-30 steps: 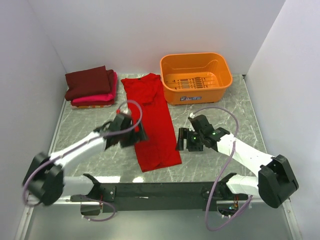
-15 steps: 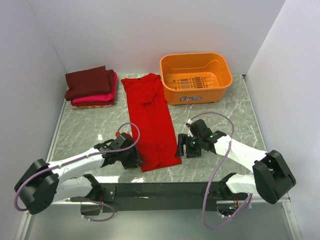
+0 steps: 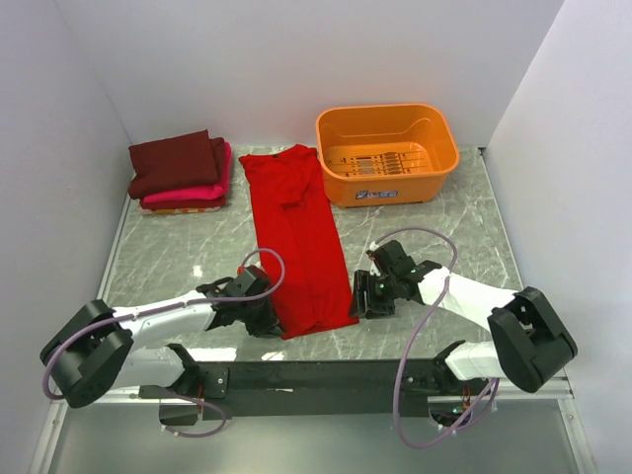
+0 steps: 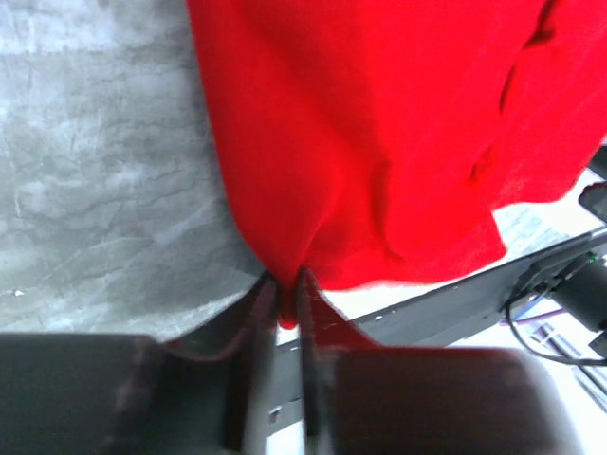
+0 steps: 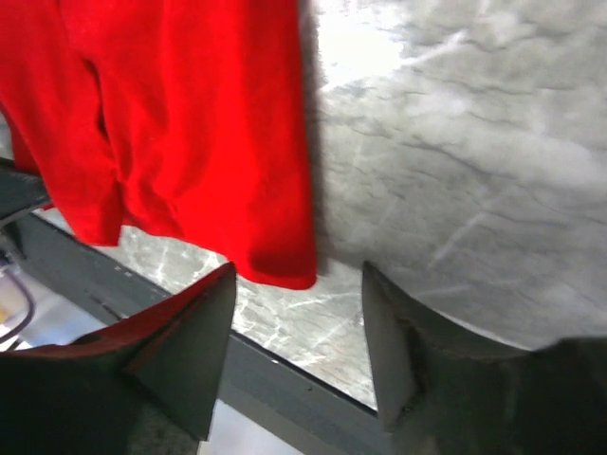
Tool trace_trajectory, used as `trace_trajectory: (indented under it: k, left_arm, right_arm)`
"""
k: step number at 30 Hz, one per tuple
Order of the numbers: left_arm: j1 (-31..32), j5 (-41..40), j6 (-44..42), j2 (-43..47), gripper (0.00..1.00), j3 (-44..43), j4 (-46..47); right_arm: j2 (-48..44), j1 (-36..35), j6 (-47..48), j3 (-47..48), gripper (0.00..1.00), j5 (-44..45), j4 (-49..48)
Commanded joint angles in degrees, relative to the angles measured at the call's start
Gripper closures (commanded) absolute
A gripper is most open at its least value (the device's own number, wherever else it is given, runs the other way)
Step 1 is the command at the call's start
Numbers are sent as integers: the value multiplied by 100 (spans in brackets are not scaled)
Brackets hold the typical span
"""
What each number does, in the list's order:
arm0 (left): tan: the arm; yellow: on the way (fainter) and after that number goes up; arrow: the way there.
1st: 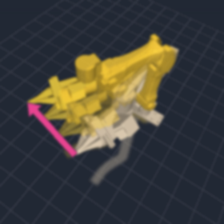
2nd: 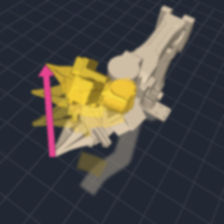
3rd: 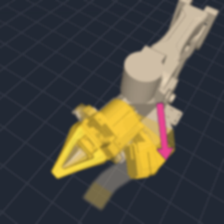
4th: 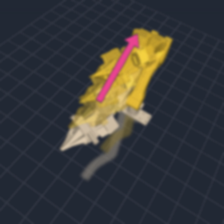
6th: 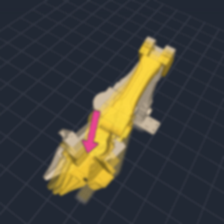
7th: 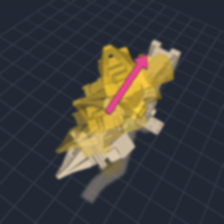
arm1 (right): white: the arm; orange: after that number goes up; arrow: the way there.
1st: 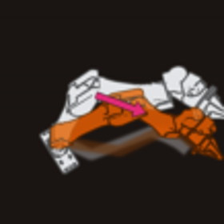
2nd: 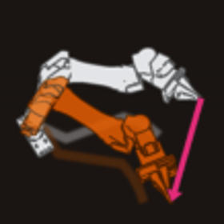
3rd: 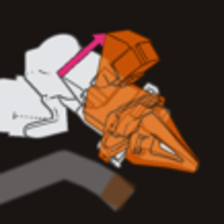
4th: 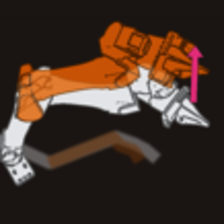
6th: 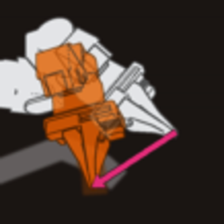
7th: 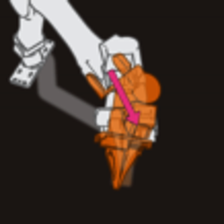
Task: Fold and stack the t-shirts
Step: Fold the tshirt
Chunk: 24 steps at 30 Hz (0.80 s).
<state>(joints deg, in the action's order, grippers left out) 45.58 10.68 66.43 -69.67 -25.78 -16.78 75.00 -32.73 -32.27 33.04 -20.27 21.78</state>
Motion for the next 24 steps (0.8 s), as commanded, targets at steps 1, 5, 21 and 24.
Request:
trace_trajectory:
  k: [1, 5, 21, 24]
  left_arm:
    - [30, -48, -8, -161, 93, -15, 43]
    - [56, -48, 45, -153, 99, -32, -159]
    - [531, -57, 880, 1508, 99, 635, -1046]
    - [539, -179, 722, 1720, 99, 452, -1222]
  right_arm:
    - [190, 21, -95, -113, 39, -327, -367]
    - [313, -58, -209, -218, 41, -618, -604]
    - [-644, -673, -841, -869, 100, -688, -482]
    - [-820, -673, -904, -712, 100, -592, -517]
